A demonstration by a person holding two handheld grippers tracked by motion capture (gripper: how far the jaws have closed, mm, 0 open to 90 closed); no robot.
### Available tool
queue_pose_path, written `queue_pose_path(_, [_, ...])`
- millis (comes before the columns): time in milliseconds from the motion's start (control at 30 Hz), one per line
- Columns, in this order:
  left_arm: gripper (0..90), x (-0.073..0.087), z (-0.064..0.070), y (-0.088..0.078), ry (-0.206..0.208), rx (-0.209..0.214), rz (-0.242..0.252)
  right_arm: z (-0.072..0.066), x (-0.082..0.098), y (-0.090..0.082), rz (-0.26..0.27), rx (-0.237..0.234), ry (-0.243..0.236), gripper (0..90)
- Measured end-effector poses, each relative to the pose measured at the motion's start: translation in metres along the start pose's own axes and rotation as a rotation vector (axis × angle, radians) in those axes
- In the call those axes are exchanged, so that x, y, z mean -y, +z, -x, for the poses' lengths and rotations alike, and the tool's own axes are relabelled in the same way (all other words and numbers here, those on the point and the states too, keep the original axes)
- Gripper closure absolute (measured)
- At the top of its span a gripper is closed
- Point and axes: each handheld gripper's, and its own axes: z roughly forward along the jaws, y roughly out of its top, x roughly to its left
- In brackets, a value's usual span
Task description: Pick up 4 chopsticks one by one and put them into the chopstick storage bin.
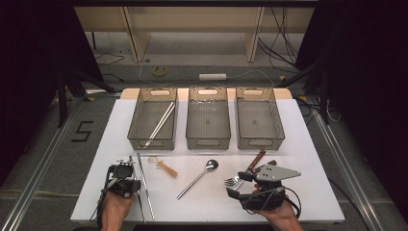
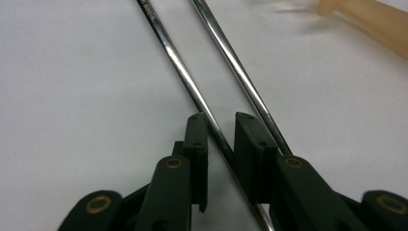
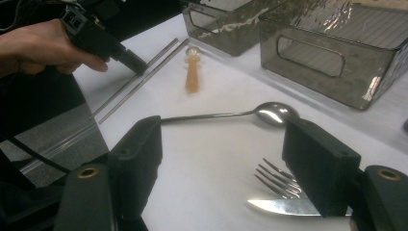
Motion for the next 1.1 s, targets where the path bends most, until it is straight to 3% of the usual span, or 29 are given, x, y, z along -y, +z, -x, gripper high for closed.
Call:
queue_pose_path(367, [78.9,0.002,0.002,0.0,-0.029,-0.015,0.031,0.0,0.0,-0.001,0.002,0.005,0.003,31.3])
queue_pose_path(500, [77.8,0.005,0.0,0.0,-0.077,0.001,0.044,0.0,0.0,-0.002,0.002,0.007,0.006,31.4])
queue_pose_path(867, [78.0,0.011,0.011,0.001,-0.122,-0.067,0.096,0.002,0.002,-0.002,0.0,0.013,0.011,31.6])
queue_pose_path(1100, [79.9,0.016,0.012,0.001,-0.135,-0.072,0.132,0.001,0.002,-0.002,-0.001,0.013,0.01,31.7])
